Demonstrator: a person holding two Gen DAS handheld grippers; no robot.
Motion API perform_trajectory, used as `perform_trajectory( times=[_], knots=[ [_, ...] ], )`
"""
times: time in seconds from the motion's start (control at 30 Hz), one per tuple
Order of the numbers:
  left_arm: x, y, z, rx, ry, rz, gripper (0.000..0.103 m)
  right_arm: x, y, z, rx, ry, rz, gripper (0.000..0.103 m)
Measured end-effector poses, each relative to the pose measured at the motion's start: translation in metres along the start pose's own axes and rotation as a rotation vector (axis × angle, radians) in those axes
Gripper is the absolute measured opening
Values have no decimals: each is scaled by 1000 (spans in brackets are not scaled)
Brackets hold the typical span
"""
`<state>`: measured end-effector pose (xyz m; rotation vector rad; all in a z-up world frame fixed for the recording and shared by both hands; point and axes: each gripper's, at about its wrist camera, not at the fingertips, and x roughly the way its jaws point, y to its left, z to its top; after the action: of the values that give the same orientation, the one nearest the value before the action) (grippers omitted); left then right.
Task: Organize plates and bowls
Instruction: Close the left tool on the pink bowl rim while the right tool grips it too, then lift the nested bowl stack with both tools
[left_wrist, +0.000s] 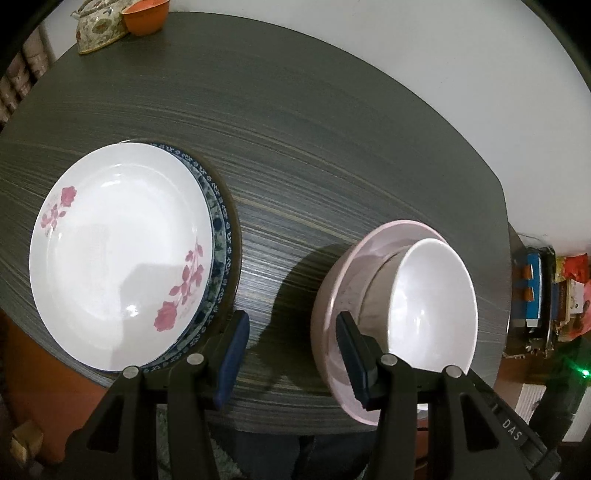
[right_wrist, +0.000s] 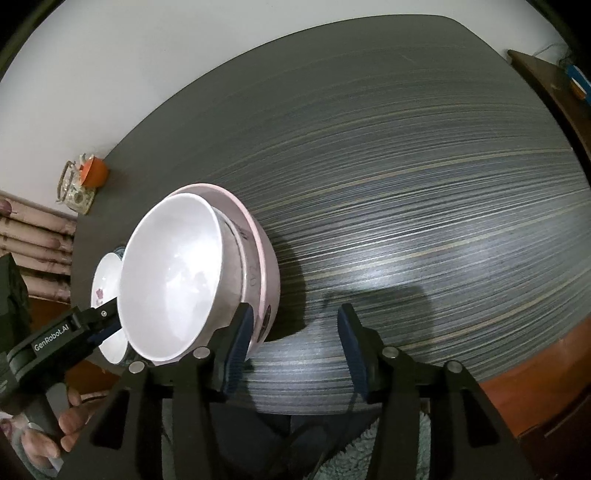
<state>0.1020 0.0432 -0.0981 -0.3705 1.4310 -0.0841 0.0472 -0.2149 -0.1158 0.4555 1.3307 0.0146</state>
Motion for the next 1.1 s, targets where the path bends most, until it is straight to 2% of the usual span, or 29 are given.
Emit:
perform_trajectory(
  times=[0.23,0.5,0.63,0.7,0.83,1.1],
  knots=[
    [12,-1,3,-6,20,9,50,15,6,6,0,20,-20,51],
    [21,1,7,-7,28,-6,47,24,11,14,-9,30,-41,52],
    [26,0,5,5,41,-28,28,27,13,13,-16,33,-48,51],
    [28,-3,7,13,33,-37,24,30,15,14,-17,37,-54,50],
    [26,-8,7,26,22,-41,16,31,16,17,-16,37,-45,46],
    [23,-20,5,67,-13,-14,8,31,17,17,-14,41,-31,37]
  ],
)
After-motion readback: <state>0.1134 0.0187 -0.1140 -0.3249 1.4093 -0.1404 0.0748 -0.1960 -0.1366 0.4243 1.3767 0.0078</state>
